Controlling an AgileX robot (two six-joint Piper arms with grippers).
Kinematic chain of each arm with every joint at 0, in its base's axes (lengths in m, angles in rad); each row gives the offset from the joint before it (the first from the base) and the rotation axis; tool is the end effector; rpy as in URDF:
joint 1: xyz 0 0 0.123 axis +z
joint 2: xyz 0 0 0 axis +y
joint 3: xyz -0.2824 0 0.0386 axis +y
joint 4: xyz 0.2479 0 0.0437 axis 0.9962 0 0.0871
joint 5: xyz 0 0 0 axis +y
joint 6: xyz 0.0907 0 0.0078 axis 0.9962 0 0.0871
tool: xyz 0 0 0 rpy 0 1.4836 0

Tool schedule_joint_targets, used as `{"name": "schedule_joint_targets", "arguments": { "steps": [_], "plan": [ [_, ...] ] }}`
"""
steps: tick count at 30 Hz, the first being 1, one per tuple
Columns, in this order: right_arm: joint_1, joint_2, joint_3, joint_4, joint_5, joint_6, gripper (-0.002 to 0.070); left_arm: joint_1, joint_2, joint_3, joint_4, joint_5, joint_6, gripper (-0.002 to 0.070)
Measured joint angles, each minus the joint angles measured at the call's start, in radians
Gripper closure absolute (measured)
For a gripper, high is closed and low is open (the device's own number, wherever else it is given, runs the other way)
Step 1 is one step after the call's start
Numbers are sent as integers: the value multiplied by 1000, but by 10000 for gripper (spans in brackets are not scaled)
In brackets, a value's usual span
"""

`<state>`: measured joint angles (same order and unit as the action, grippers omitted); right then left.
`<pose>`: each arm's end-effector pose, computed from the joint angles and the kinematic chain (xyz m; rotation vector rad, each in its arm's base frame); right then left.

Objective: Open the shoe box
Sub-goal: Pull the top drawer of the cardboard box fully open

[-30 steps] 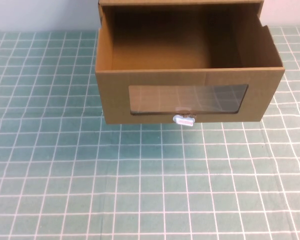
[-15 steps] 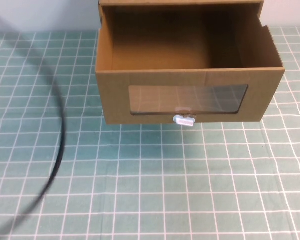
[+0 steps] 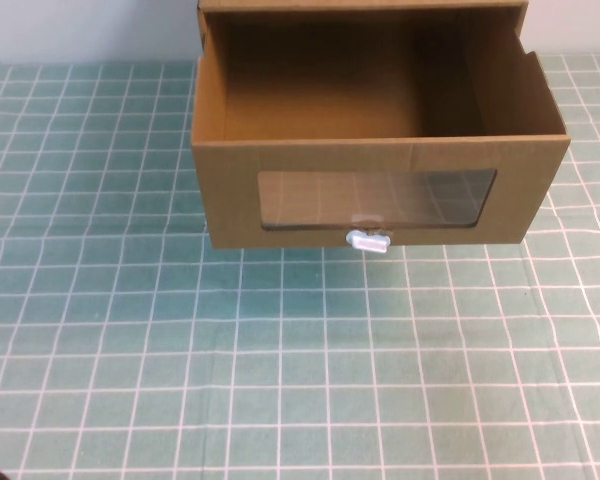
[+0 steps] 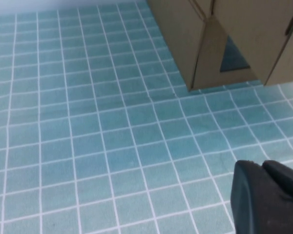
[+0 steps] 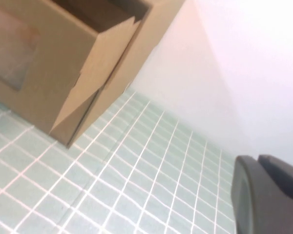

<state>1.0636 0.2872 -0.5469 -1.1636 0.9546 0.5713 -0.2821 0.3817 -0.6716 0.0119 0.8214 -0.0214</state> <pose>0.0732 -0.0088 0.3361 -0.5697 1.5831 -0.2041 0.0574 -0.0158 0.3375 0.2651 2.0021 -0.1790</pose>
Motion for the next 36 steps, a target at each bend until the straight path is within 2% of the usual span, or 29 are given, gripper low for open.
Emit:
{"name": "schedule_joint_targets", "arguments": {
  "steps": [15, 20, 25, 28, 33, 36],
  "plan": [
    [0, -2, 11, -2, -4, 0, 689, 0, -13, 0, 10, -7, 3, 680],
    [0, -2, 11, -2, -6, 0, 689, 0, -14, 21, 189, -35, 113, 680],
    [0, -2, 11, -2, -6, 0, 689, -8, -63, 109, 217, -66, 196, 680],
    [0, -2, 11, -2, -6, 0, 689, -13, -129, 192, 183, -149, 206, 680],
    [0, -2, 11, -4, -6, 0, 689, -13, -239, 377, 13, -323, 218, 680],
    [0, -2, 11, -4, -8, 0, 689, -13, -301, 507, -2, -458, 164, 680]
  ]
}}
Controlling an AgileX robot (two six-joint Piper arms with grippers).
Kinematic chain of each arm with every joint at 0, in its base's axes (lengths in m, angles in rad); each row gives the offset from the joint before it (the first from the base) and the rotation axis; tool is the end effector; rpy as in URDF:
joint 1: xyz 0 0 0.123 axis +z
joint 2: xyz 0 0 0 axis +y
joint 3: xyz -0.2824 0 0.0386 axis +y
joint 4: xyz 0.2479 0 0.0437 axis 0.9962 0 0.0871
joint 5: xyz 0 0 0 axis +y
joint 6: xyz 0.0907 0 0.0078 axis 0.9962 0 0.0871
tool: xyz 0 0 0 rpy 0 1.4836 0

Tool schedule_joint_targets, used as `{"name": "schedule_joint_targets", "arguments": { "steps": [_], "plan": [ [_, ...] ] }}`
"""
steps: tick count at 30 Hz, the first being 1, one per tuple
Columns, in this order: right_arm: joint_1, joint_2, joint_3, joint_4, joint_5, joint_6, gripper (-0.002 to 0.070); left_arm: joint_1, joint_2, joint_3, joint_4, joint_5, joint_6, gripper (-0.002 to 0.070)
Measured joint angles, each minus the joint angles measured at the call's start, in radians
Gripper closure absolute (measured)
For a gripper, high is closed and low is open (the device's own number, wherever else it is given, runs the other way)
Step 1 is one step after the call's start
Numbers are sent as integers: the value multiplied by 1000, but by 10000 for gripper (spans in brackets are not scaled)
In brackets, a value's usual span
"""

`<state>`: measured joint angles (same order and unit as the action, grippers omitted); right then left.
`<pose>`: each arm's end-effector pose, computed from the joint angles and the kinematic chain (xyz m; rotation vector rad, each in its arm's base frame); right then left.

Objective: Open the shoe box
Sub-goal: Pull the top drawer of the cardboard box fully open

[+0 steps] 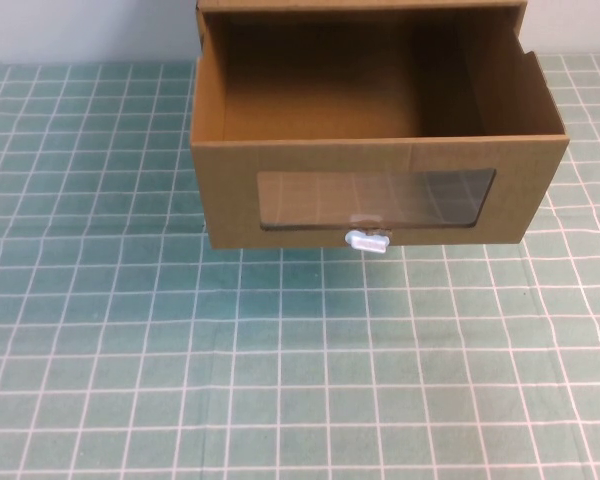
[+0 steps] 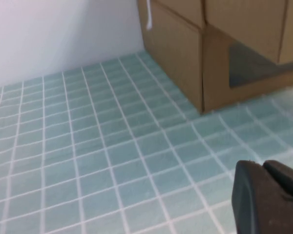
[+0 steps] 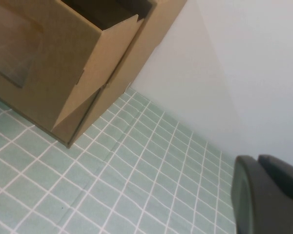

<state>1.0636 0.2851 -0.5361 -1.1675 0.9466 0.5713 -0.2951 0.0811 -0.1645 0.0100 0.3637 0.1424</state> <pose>0.0735 -0.0078 0.3336 -0.5797 1.5786 -0.2069 0.0521 -0.0155 0.2310 0.3885 1.7217 -0.1009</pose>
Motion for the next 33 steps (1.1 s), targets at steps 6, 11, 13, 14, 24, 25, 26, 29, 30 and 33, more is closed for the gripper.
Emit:
{"name": "schedule_joint_targets", "arguments": {
  "steps": [6, 11, 13, 14, 24, 25, 26, 29, 30, 33],
  "plan": [
    [0, 0, 0, 0, 0, 0, 689, 41, -88, 180, -1, -171, -92, 680],
    [0, 0, 0, -2, 0, 0, 689, 74, -89, 190, -2, -63, -142, 680],
    [0, 0, 0, -2, 0, 0, 689, 79, -89, 190, 0, -16, -164, 680],
    [0, 0, 0, -2, 0, 0, 689, 79, -89, 190, 0, -11, -169, 680],
    [0, 0, 0, -2, 0, 0, 689, 79, -92, 190, 4, -9, -174, 680],
    [0, 0, 0, -2, 0, 0, 689, 79, -92, 190, 4, -9, -174, 680],
    [0, 0, 0, -2, 0, 0, 689, 79, -92, 190, 4, -9, -174, 680],
    [0, 0, 0, -2, 0, 0, 689, 79, -92, 190, 4, -9, -174, 680],
    [0, 0, 0, -2, 0, 0, 689, 79, -92, 190, 4, -9, -174, 680],
    [0, 0, 0, -2, 0, 0, 689, 79, -92, 190, 6, -9, -174, 680]
  ]
}}
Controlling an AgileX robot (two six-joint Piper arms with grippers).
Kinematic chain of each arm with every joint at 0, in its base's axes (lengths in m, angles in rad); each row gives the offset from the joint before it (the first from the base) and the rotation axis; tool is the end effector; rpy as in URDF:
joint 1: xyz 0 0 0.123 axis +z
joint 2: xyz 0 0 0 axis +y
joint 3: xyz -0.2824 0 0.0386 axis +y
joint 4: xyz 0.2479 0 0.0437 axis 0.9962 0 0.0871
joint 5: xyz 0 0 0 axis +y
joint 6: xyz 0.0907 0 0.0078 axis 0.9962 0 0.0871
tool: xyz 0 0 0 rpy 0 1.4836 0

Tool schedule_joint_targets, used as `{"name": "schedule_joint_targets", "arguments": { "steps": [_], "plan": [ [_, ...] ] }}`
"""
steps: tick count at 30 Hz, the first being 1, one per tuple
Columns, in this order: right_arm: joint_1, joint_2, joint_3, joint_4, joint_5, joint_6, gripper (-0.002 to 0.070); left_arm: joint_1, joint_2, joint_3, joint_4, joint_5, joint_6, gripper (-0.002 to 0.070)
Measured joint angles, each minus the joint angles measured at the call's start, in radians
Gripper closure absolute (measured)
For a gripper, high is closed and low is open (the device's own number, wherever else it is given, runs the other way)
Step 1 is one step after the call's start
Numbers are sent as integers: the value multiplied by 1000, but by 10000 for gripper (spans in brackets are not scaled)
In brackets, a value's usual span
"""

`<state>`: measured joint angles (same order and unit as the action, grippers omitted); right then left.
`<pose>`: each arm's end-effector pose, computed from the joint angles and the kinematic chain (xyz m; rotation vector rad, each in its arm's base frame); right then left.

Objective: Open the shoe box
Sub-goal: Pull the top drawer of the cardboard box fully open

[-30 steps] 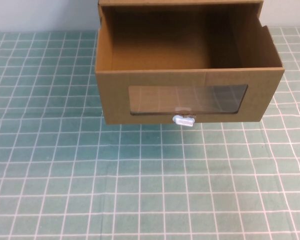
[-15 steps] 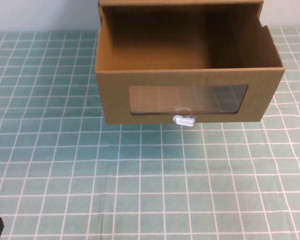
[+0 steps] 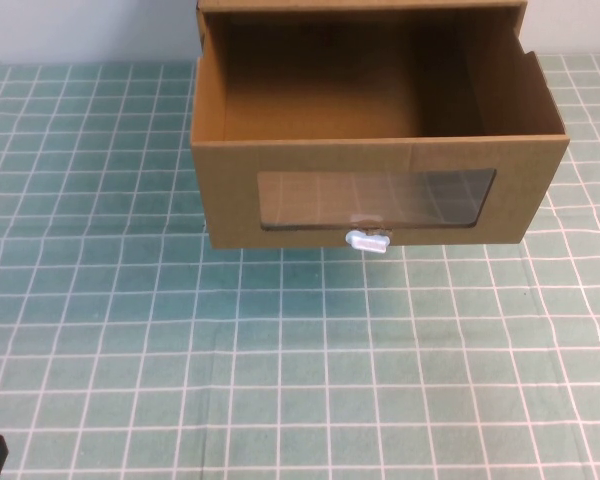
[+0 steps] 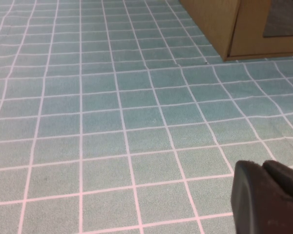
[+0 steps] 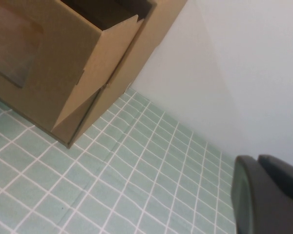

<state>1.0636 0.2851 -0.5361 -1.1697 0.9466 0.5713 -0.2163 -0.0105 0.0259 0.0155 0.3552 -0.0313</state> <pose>0.0735 -0.0079 0.3338 -0.5796 1.5771 -0.2087 0.0520 -0.0109 0.1729 0.1812 1.8482 -0.1570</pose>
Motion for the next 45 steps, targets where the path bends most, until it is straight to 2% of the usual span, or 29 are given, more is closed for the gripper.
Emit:
{"name": "schedule_joint_targets", "arguments": {
  "steps": [12, 18, 22, 25, 28, 33, 38, 45],
  "plan": [
    [-14, -14, 0, 0, -14, 0, 689, 0, 0, 0, 0, 0, 0, 680],
    [-243, -104, 0, 35, -133, 9, 689, 0, 0, 0, 0, 0, 0, 680],
    [-433, -160, 0, 162, -281, 12, 689, 0, 0, 0, 0, 0, -1, 680],
    [-525, -171, 0, 325, -363, 12, 689, 0, 0, 0, 0, 0, -1, 680],
    [-557, -171, 0, 538, -406, 12, 689, 0, 0, 0, 2, 0, -1, 680],
    [-564, -177, 44, 791, -468, -10, 690, 0, 0, 0, 2, 0, -1, 680],
    [-613, -237, 145, 910, -495, -167, 689, 0, 0, 0, 2, 2, -1, 680],
    [-798, -299, 319, 1085, -550, -332, 689, 0, 0, 0, 2, 2, -1, 680]
  ]
}}
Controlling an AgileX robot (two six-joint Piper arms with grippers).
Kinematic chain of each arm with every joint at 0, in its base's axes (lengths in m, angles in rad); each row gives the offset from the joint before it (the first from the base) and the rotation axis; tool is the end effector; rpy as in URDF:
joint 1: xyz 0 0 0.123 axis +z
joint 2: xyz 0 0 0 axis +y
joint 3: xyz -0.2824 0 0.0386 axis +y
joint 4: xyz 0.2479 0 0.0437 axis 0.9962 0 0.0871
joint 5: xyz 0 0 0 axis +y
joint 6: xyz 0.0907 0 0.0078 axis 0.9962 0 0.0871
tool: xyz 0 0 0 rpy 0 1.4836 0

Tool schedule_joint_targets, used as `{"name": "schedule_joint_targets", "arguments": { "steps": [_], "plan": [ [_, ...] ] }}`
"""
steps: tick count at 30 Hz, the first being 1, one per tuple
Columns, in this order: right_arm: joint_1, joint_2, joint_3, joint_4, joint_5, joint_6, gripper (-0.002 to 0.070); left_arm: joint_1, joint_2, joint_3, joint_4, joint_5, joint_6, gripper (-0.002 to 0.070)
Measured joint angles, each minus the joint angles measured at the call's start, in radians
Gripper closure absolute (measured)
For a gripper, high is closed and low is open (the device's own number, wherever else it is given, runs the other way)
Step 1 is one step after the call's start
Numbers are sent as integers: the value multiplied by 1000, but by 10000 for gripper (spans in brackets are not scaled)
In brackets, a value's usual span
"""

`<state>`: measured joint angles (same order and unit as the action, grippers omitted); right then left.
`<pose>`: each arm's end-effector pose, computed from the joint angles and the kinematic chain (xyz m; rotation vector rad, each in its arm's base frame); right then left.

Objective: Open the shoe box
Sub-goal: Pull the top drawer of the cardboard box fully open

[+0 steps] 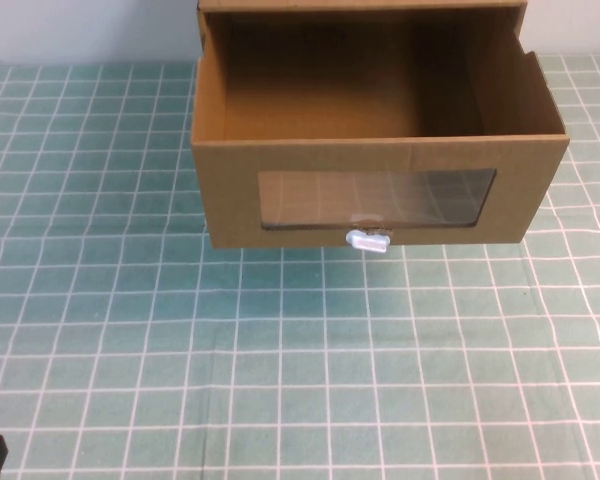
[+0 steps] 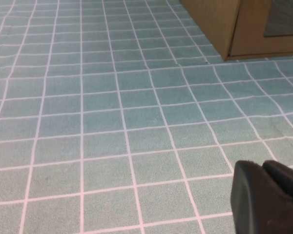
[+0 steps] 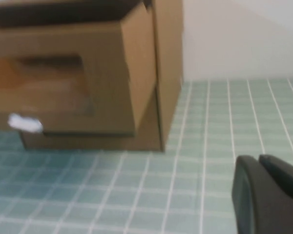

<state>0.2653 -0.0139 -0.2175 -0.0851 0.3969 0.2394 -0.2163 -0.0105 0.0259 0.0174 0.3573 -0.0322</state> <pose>0.0385 0.0073 0.2499 -0.0613 1.6550 0.2976 0.0519 -0.0108 0.1728 0.1818 1.8502 -0.1556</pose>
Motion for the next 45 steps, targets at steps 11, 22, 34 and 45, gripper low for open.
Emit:
{"name": "schedule_joint_targets", "arguments": {
  "steps": [11, 22, 34, 45],
  "plan": [
    [-153, 0, 142, 49, -72, -75, 689, 0, 0, 0, 0, 0, 0, 680],
    [-245, 0, 219, 58, -79, -75, 689, 0, 0, 0, 0, 0, 0, 680],
    [-245, 0, 240, 62, -25, -75, 689, 0, 0, 0, 0, 0, 0, 680],
    [-245, 0, 240, 64, -24, -75, 689, 0, 0, 0, 0, 0, 0, 680]
  ]
}}
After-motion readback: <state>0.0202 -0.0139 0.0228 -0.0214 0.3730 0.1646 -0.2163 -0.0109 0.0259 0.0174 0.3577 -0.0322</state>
